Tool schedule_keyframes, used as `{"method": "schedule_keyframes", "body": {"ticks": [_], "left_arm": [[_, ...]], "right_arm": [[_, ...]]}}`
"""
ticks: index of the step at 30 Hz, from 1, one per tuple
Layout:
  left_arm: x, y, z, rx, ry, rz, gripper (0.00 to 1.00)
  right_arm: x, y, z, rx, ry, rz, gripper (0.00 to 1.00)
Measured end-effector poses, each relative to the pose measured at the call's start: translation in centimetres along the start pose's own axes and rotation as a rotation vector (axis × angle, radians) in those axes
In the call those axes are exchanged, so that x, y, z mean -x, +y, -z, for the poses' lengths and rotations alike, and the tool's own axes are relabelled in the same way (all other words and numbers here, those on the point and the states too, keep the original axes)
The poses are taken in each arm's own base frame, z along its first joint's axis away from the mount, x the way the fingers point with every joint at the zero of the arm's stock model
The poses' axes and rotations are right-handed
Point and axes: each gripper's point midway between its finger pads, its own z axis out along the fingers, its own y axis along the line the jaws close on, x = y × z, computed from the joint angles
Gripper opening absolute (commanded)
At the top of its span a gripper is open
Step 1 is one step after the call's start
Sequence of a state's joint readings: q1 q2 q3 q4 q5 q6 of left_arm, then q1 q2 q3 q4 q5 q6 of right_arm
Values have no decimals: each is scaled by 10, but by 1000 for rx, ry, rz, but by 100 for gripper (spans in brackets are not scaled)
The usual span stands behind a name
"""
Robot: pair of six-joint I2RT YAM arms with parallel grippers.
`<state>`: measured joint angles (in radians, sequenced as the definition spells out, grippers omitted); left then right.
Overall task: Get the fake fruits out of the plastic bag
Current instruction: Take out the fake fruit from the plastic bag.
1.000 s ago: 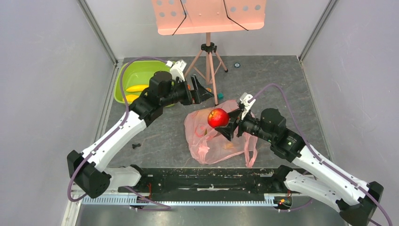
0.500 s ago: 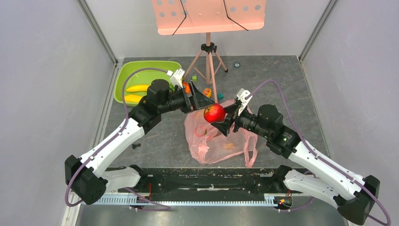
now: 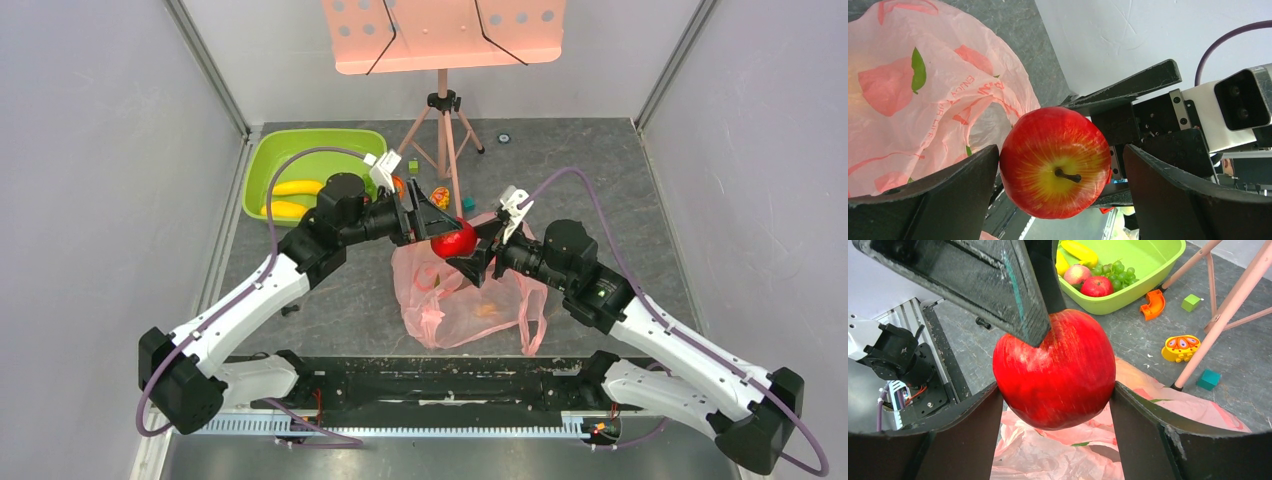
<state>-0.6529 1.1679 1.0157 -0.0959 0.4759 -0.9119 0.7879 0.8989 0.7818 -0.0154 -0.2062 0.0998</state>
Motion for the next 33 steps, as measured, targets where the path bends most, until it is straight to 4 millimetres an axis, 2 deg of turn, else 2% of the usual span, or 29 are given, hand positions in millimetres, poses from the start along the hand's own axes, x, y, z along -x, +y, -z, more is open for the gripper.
{"method": "schedule_keyframes", "body": {"ticks": [11, 18, 24, 29, 33], "left_arm": [[-12, 0, -5, -2, 33, 1, 99], [-15, 1, -7, 1, 42, 3, 88], [-15, 1, -7, 0, 44, 2, 69], [-15, 2, -9, 2, 46, 3, 62], [-16, 5, -13, 1, 54, 5, 58]], "right_arm": [[3, 0, 1, -2, -7, 5, 62], [3, 0, 2, -3, -10, 9, 62], [3, -2, 2, -9, -9, 16, 63], [2, -2, 2, -12, -5, 16, 69], [0, -4, 3, -19, 4, 19, 83]]}}
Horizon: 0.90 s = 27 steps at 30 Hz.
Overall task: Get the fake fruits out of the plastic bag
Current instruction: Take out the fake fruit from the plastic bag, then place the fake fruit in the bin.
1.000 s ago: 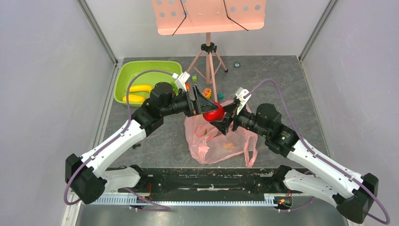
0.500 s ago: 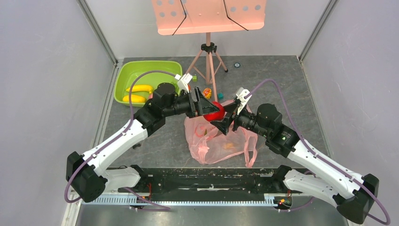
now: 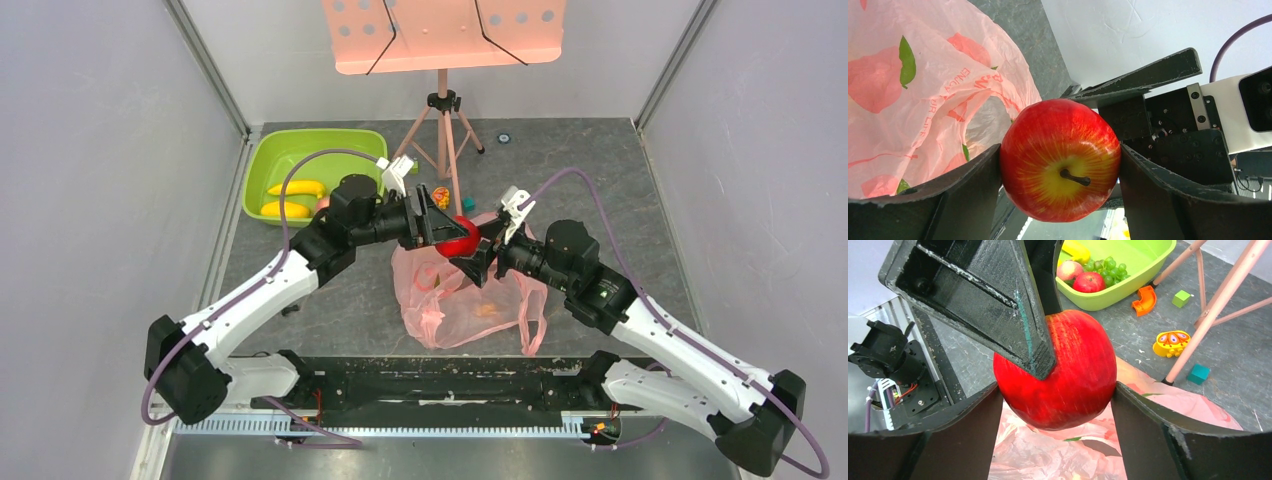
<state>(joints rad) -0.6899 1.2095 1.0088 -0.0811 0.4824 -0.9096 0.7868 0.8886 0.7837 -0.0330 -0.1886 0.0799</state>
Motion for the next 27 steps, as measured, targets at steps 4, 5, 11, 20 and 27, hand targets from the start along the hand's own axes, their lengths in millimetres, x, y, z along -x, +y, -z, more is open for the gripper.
{"method": "schedule_keyframes", "body": {"ticks": [4, 5, 11, 20, 27], "left_arm": [[0, 4, -6, 8, 17, 7, 58], [0, 6, -8, 19, 22, 11, 58], [26, 29, -2, 98, -13, 34, 58], [124, 117, 66, 391, -277, 80, 58], [186, 182, 109, 643, -403, 101, 57]], "right_arm": [[-1, -2, 2, -12, 7, 18, 91], [-1, -3, 3, -14, 6, 25, 93], [11, -8, 17, -56, -34, 55, 98], [16, -15, 28, -99, -48, 91, 98], [6, -18, 29, -112, -4, 103, 98]]}}
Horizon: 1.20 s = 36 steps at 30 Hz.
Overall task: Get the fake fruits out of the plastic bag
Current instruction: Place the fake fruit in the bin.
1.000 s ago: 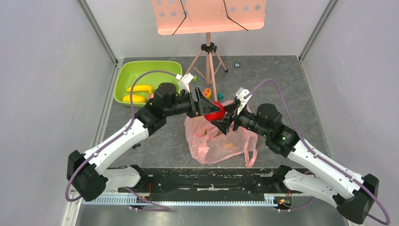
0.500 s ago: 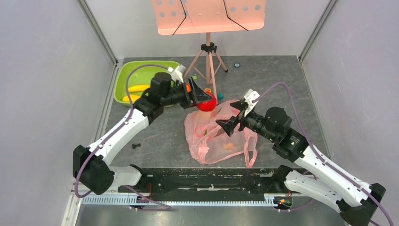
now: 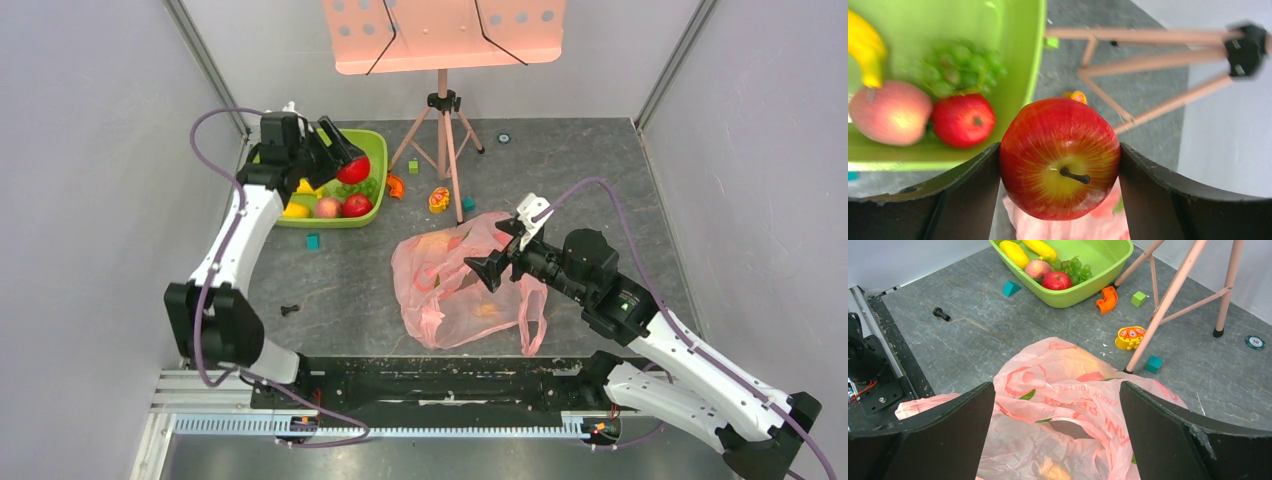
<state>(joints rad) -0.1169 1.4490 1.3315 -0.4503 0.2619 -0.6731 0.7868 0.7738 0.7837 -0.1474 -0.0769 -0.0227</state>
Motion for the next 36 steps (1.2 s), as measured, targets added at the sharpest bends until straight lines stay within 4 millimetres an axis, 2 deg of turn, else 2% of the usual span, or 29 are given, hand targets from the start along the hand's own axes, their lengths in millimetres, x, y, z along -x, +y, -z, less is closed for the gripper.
{"method": "schedule_keyframes", "body": {"ticks": [6, 12, 20, 23, 27, 31, 36], "left_arm": [[46, 44, -49, 145, -23, 12, 55], [58, 86, -93, 243, 14, 21, 55], [78, 118, -134, 305, 2, 29, 53], [79, 131, -147, 325, -2, 34, 53], [71, 146, -162, 340, 17, 42, 54], [67, 151, -176, 325, 19, 41, 54], [62, 147, -188, 294, 18, 30, 56]], "right_arm": [[-7, 0, 0, 1, 17, 7, 98], [-20, -1, -2, -1, 50, 16, 98], [-32, -5, -5, -18, 89, 30, 98], [-39, -6, -6, -25, 108, 36, 98], [-51, -9, -7, -34, 141, 46, 98], [-57, -11, -10, -43, 164, 53, 98], [-63, -12, -12, -45, 181, 59, 98]]}}
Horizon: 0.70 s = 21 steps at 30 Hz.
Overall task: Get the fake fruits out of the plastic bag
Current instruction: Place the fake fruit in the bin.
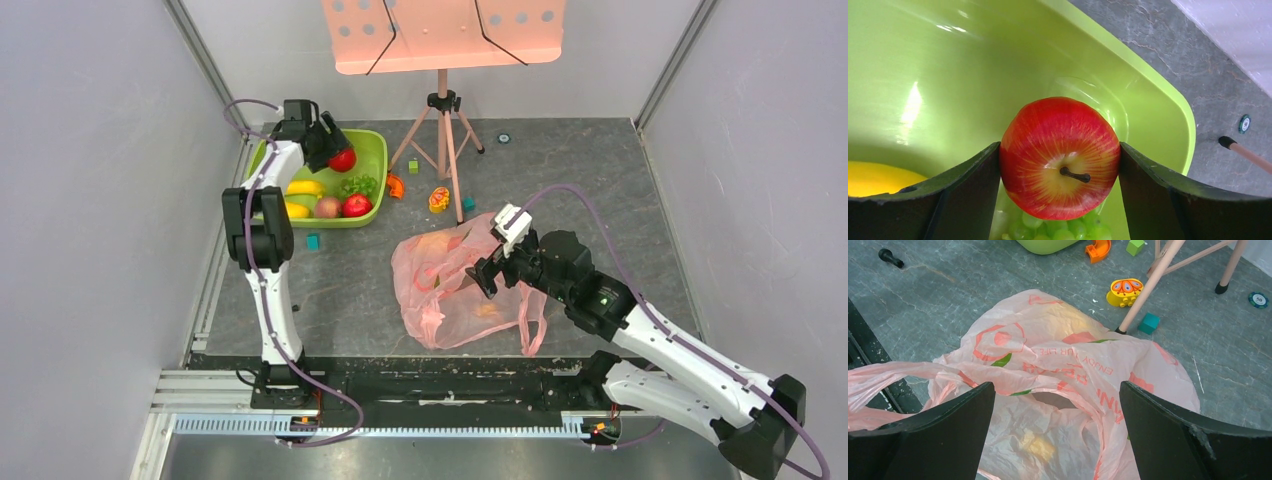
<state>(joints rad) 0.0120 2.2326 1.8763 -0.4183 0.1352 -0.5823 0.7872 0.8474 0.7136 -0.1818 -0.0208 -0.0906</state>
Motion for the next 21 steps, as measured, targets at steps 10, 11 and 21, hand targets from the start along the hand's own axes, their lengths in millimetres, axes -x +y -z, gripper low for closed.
{"method": "schedule_keyframes", "body": {"ticks": [10, 11, 21], "left_arm": [[-33, -37, -24, -68, 49, -56, 66], [-35, -39, -24, -72, 53, -59, 69], [-32, -42, -23, -79, 48, -61, 86]], "right_arm": [[-10, 0, -1, 1, 20, 8, 99], [-10, 0, -1, 1, 20, 8, 98], [-9, 0, 0, 1, 18, 11, 98]]}}
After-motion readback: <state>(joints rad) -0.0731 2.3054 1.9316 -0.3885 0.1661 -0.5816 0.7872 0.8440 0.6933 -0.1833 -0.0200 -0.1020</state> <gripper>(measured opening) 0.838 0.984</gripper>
